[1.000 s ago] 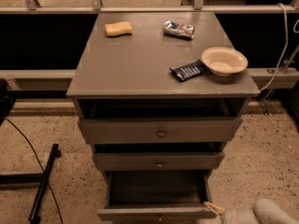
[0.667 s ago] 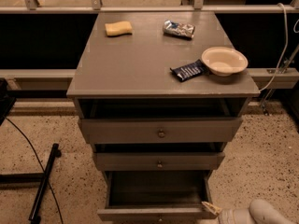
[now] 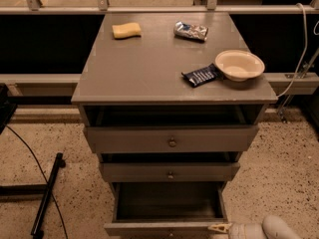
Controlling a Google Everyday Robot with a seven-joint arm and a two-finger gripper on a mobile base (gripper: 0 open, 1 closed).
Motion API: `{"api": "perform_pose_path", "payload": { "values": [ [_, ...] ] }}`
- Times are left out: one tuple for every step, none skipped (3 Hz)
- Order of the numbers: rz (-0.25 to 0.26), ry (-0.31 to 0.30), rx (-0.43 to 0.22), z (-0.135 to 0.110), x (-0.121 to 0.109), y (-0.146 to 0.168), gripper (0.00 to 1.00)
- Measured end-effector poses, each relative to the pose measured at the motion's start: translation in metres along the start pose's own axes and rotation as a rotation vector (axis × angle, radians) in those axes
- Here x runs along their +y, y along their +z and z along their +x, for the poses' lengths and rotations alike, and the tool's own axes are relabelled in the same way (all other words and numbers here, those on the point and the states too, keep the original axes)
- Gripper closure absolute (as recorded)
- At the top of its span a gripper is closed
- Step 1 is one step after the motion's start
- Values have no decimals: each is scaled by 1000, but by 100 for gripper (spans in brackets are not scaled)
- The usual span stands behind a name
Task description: Close bottom drawer
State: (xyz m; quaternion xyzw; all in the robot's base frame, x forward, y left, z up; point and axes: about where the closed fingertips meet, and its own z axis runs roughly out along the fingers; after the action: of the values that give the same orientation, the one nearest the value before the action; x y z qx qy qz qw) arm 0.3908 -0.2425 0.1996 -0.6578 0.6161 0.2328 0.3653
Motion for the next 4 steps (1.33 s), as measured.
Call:
{"api": "perform_pose_path", "payload": {
  "values": [
    [60, -32, -110, -13, -7, -1, 65],
    [56, -39, -124, -16, -6, 0, 88],
    [54, -39, -128, -17, -5, 2, 100],
    [105, -29, -114, -3, -10, 18, 100]
  ]
}}
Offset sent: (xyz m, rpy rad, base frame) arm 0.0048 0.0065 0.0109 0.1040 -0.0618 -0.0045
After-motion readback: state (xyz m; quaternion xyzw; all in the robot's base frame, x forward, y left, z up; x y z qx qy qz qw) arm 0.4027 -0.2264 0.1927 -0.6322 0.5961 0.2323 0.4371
